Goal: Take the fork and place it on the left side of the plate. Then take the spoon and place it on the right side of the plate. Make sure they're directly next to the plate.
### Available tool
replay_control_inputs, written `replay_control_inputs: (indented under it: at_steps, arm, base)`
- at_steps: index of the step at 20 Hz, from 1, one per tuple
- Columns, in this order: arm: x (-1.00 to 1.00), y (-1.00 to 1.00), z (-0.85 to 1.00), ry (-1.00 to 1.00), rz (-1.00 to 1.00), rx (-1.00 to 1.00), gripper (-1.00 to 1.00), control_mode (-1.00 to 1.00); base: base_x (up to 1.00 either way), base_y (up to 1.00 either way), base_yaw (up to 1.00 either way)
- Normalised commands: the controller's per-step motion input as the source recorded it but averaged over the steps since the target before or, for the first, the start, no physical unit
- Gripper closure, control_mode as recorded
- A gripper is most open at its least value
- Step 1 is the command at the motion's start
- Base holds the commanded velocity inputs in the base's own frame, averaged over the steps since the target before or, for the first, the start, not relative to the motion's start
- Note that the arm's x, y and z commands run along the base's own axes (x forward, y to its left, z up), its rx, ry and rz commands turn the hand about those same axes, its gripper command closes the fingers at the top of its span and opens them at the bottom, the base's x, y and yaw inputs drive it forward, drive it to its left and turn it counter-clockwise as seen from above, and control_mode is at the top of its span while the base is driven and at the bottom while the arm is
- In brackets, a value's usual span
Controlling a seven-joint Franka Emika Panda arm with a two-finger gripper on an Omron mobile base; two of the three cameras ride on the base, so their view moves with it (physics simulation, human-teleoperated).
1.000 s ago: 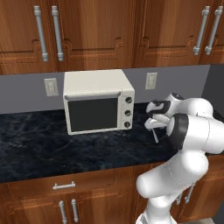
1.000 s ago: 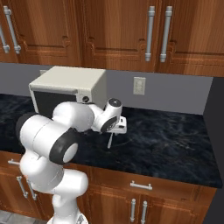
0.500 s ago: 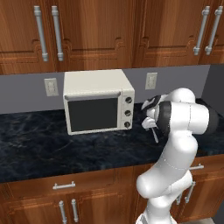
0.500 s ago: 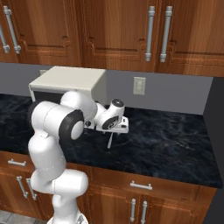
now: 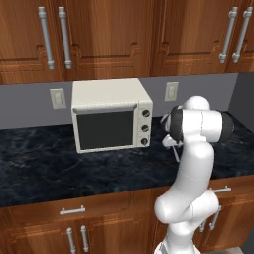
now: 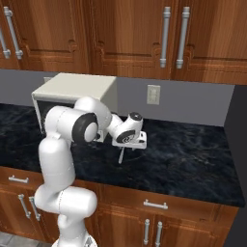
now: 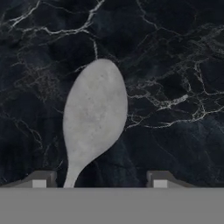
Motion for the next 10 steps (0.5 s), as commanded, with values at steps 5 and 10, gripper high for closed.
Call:
replay_control_inputs:
  at_steps: [5, 10]
  arm:
    - [0.26, 0.00, -0.36, 0.02, 0.00, 0.00, -1.00, -1.00]
    - [0.16, 0.00, -0.30, 0.02, 0.00, -0.03, 1.00, -1.00]
  base:
    - [0.00, 0.00, 0.00]
    - [0.00, 0.00, 0.00]
